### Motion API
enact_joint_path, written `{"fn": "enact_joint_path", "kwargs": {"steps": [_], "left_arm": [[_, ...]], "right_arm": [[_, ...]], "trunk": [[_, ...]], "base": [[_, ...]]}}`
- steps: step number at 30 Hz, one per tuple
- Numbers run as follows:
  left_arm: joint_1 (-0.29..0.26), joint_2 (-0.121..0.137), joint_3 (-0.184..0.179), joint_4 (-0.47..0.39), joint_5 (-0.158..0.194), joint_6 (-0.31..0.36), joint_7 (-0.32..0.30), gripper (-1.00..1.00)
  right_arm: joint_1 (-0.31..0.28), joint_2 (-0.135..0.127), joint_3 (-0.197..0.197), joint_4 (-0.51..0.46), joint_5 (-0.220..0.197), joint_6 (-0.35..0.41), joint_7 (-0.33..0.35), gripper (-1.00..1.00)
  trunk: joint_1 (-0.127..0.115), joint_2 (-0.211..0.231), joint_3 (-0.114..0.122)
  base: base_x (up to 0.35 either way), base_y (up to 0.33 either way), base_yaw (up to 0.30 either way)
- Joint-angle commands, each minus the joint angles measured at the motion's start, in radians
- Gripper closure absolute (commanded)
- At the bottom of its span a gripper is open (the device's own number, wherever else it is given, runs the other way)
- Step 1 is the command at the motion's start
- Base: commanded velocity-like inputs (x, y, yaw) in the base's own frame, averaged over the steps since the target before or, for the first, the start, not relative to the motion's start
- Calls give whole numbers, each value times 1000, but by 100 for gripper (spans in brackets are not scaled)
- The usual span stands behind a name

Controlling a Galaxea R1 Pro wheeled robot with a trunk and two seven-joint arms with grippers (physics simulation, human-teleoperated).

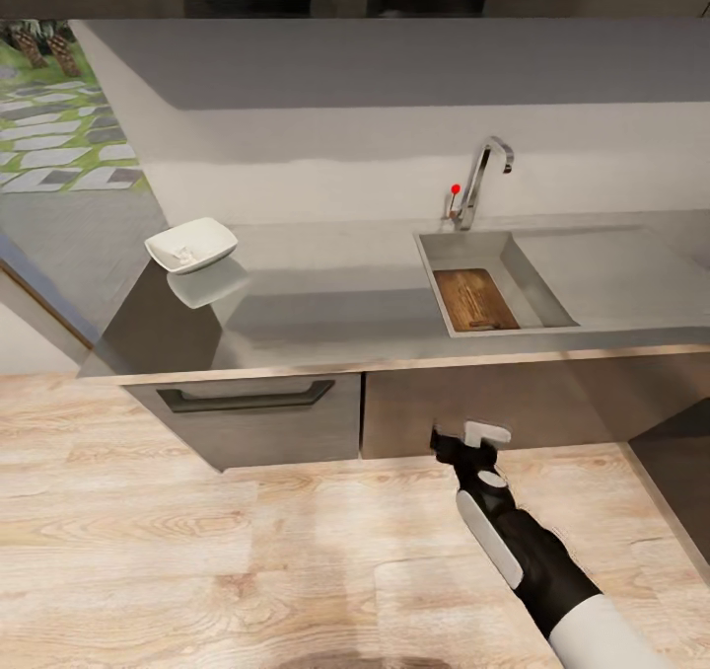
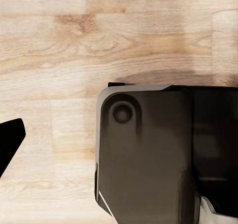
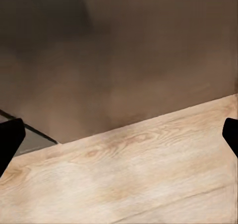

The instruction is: In the kitchen, take the Vidalia onion out of the sink, dice it on the chopping board with the paring knife, put the diced onion into the bowl on the countertop, then place both the paring knife and the chopping board into the sink.

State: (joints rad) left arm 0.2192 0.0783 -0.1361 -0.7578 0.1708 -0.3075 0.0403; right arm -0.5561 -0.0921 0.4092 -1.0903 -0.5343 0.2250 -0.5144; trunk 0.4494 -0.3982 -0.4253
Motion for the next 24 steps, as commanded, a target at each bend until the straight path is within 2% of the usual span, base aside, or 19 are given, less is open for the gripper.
{"fn": "enact_joint_path", "kwargs": {"steps": [1,5,12,14,16,19,20,23,24], "left_arm": [[0,1,-6,-1,10,-2,4,-100],[0,1,-6,0,10,-2,4,-100],[0,3,-5,0,12,-2,8,-100],[0,5,-3,-1,13,-1,11,-100],[0,8,-2,-1,13,0,12,-100],[0,10,-2,-1,13,1,13,-100],[0,13,-1,0,14,2,15,-100],[0,16,1,-1,15,1,15,-100],[0,27,26,0,17,1,17,-100]], "right_arm": [[4,-2,11,47,6,-29,8,-100],[22,-2,17,183,15,-108,69,-100],[30,8,21,709,22,-472,389,-100],[30,21,22,853,22,-568,450,-100],[30,43,22,969,23,-637,478,-100],[46,67,21,1040,23,-693,491,-100],[102,80,20,1066,24,-733,496,-100],[118,82,20,1072,24,-742,497,-100],[122,83,20,1073,24,-743,497,-100]], "trunk": [[1,-2,-1],[1,-2,-1],[1,-2,-1],[1,-2,-1],[1,-2,-1],[1,-2,-1],[1,-2,-1],[1,-2,-1],[1,-2,-1]], "base": [[0,0,0],[0,0,0],[0,0,0],[0,0,0],[0,0,0],[0,0,0],[0,0,0],[0,0,0],[0,0,0]]}}
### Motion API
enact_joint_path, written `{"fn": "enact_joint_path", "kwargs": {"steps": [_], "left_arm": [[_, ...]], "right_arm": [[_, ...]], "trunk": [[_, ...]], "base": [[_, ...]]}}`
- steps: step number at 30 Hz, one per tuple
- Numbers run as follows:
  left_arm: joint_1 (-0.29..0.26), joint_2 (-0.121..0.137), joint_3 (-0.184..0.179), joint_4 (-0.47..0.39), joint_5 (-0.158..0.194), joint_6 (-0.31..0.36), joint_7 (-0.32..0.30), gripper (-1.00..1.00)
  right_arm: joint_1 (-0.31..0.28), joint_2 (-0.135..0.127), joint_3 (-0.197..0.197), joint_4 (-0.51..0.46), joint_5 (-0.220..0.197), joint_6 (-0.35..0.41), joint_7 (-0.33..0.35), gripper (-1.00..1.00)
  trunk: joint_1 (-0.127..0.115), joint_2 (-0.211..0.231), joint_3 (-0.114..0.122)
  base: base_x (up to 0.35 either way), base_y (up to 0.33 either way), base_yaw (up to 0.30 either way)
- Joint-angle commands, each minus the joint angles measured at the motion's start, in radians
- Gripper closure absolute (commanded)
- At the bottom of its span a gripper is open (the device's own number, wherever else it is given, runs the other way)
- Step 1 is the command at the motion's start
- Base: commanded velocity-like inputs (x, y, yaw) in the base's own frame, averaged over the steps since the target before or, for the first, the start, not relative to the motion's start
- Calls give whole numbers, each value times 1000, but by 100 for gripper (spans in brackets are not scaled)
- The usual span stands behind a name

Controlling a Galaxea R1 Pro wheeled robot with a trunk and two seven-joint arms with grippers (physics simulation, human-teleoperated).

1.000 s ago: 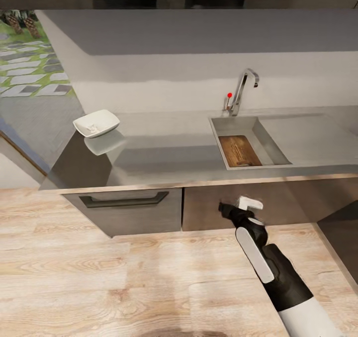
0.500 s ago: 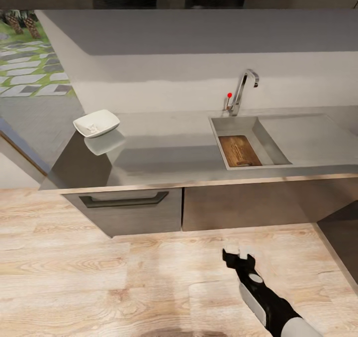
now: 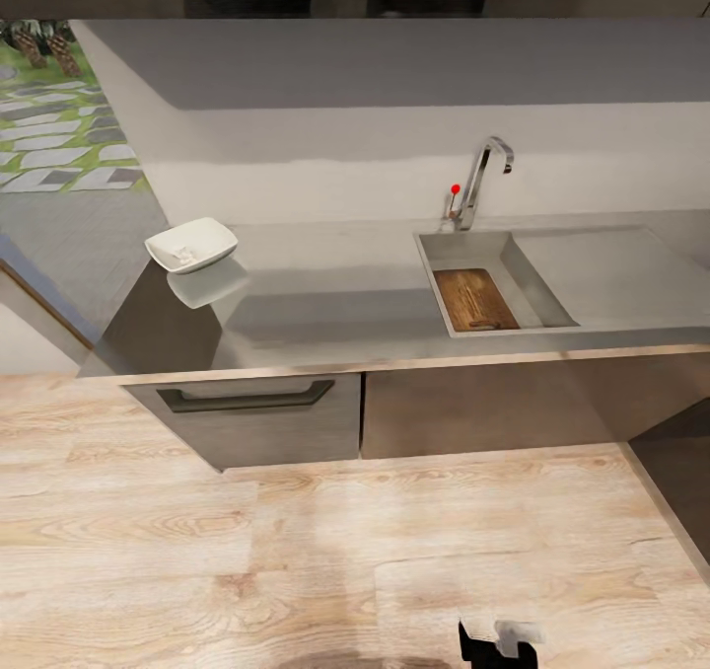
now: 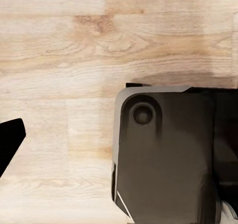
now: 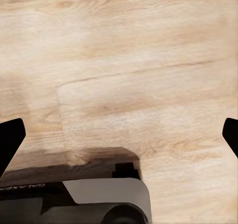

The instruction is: In the kitchen, take the Vidalia onion out of the sink, dice it on the chopping board with the paring knife, put the diced onion into the bowl on the countertop, then place both the paring knife and the chopping board into the sink.

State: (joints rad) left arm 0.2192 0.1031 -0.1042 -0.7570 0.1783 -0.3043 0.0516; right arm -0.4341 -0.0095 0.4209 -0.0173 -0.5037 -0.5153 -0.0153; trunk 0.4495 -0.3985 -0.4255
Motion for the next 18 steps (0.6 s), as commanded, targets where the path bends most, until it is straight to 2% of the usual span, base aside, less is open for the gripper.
{"fn": "enact_joint_path", "kwargs": {"steps": [1,4,10,12,18], "left_arm": [[0,4,10,-1,10,-3,5,-100],[0,3,39,7,10,-6,4,-100],[0,6,48,43,8,-8,1,-100],[0,6,49,105,5,-11,0,-100],[0,7,49,209,5,-10,-1,-100]], "right_arm": [[1,0,9,0,-7,-2,-2,-100],[3,0,9,0,-8,0,-2,-100],[3,-1,8,0,-10,3,-7,-100],[3,-1,7,1,-10,3,-10,-100],[3,-1,7,1,-10,4,-11,-100]], "trunk": [[1,-2,-1],[1,-2,-1],[1,-2,1],[1,-2,4],[1,-2,13]], "base": [[0,0,0],[0,0,0],[0,0,0],[0,0,0],[0,0,0]]}}
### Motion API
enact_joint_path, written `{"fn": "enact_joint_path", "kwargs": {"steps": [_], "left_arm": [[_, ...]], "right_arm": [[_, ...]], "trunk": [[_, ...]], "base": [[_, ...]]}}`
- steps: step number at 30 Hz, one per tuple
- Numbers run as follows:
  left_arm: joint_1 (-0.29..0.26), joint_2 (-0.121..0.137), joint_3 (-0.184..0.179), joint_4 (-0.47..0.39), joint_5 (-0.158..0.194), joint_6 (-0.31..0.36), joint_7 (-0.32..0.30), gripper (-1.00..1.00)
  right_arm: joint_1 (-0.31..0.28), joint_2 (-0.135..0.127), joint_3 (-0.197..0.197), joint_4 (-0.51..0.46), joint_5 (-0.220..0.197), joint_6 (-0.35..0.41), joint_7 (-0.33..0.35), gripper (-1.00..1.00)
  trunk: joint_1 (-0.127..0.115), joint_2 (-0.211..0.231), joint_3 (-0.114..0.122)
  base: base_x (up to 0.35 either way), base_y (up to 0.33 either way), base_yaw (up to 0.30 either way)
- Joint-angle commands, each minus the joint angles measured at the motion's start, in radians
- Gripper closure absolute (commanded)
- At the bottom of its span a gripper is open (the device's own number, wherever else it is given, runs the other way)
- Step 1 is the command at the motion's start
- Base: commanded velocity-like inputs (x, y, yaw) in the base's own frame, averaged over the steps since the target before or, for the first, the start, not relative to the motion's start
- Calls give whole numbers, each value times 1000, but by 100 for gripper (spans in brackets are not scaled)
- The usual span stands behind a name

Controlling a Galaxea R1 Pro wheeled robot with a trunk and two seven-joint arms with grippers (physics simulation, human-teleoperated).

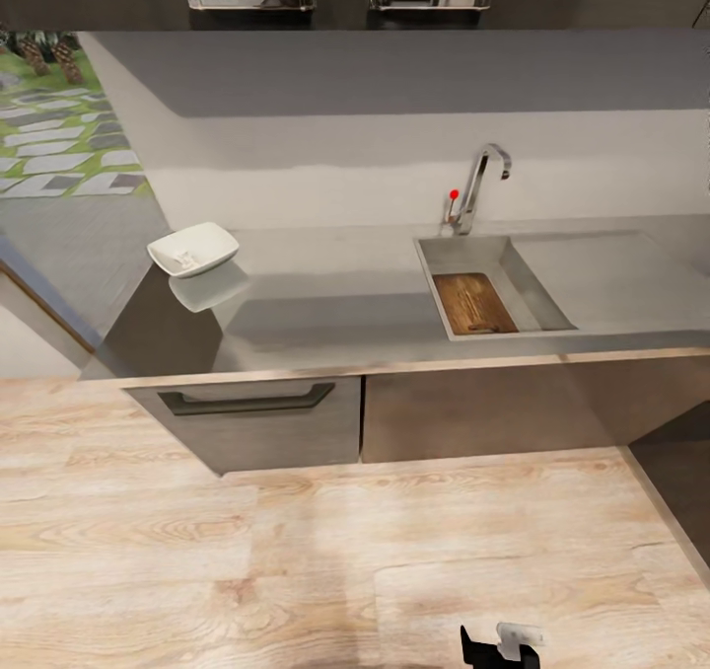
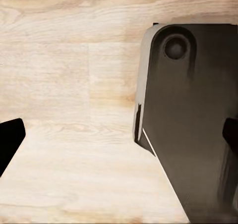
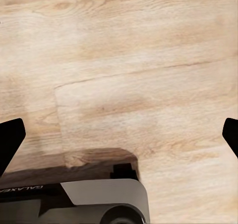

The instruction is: In the kitchen, take the Vidalia onion out of the sink, dice it on the chopping board with the paring knife, put the diced onion into the bowl on the countertop, then place both the paring knife and the chopping board into the sink.

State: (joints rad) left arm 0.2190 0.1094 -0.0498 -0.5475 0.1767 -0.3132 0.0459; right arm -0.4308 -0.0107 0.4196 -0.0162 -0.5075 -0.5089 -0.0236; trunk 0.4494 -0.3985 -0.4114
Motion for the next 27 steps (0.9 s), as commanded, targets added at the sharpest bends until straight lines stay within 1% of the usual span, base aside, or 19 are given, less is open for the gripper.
{"fn": "enact_joint_path", "kwargs": {"steps": [1,2,8,11,16,22,27], "left_arm": [[0,1,-5,23,6,-1,5,-100],[0,1,-5,34,6,-1,5,-100],[0,1,-5,181,7,-1,5,-100],[0,-1,-5,240,9,-1,6,-100],[0,-5,-7,283,10,1,5,-100],[0,-8,-7,358,10,2,5,-100],[0,-8,-7,376,10,1,5,-100]], "right_arm": [[0,0,8,0,-6,-2,-2,-100],[0,0,8,0,-6,-2,-2,-100],[0,0,8,1,-6,-2,-3,-100],[0,-1,8,1,-7,-2,-4,-100],[0,-1,8,1,-7,-2,-4,-100],[2,-4,8,1,-8,-2,-4,-100],[3,-5,8,1,-8,-2,-4,-100]], "trunk": [[1,-1,0],[1,-1,2],[1,-1,11],[1,-1,16],[1,-1,24],[1,-1,34],[1,-1,42]], "base": [[0,0,0],[0,0,0],[0,0,0],[0,0,0],[0,0,0],[0,0,0],[0,0,0]]}}
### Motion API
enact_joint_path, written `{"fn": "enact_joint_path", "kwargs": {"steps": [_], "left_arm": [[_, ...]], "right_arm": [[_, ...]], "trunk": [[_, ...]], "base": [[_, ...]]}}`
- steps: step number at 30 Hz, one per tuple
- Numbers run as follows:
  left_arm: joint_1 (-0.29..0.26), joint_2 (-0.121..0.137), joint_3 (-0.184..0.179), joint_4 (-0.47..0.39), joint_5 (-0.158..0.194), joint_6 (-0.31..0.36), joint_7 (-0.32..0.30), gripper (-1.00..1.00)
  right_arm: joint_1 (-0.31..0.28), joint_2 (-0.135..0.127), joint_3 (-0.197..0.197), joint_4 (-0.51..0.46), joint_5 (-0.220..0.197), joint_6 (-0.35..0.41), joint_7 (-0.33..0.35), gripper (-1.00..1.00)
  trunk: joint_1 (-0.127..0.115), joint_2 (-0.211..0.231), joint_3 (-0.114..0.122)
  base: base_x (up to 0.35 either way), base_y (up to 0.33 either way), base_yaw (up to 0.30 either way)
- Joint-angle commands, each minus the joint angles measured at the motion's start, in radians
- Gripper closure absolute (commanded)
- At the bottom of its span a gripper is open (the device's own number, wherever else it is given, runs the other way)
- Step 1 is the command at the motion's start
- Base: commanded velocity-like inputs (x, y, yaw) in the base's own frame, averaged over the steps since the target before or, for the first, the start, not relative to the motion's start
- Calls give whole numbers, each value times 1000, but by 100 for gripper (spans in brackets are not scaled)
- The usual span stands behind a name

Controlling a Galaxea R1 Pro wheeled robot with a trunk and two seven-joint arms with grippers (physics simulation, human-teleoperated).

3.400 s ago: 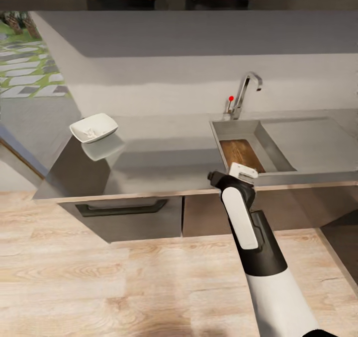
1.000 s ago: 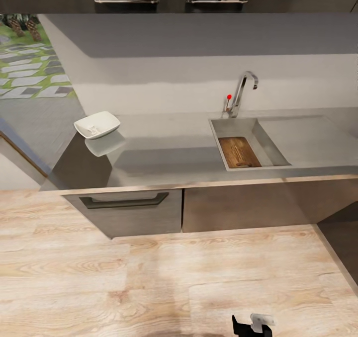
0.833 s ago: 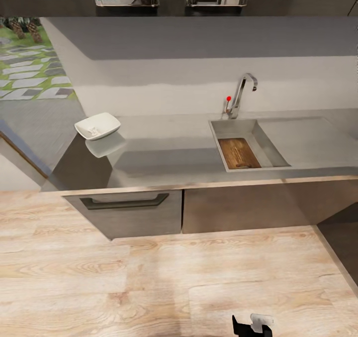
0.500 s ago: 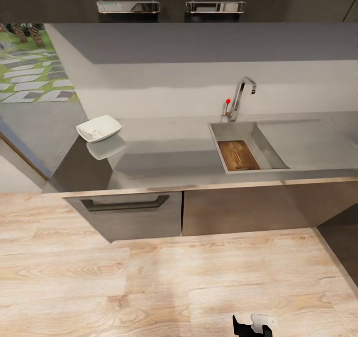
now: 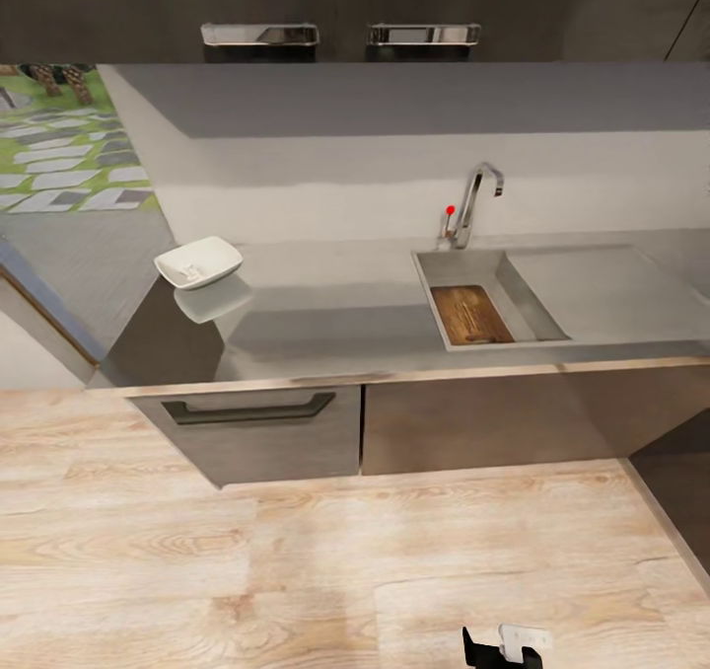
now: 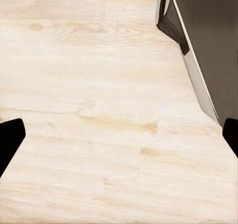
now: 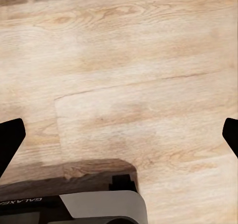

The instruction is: In the kitchen, take the Vidalia onion out of the sink, dice it on the chopping board with the paring knife, put the diced onion into the bowl on the countertop, then place both the paring knife and the chopping board into the sink.

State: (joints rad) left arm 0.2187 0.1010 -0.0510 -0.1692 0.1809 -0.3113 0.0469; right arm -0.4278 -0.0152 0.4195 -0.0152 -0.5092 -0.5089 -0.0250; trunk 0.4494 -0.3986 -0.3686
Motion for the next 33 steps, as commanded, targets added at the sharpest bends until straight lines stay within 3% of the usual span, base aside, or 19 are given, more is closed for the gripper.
{"fn": "enact_joint_path", "kwargs": {"steps": [1,33], "left_arm": [[1,0,-6,-1,5,-1,4,-100],[1,-1,-6,1,5,-2,4,-100]], "right_arm": [[0,-1,8,0,-6,-2,-3,-100],[0,-8,7,0,-6,-2,-3,-100]], "trunk": [[1,-1,0],[1,-1,51]], "base": [[0,0,0],[0,0,0]]}}
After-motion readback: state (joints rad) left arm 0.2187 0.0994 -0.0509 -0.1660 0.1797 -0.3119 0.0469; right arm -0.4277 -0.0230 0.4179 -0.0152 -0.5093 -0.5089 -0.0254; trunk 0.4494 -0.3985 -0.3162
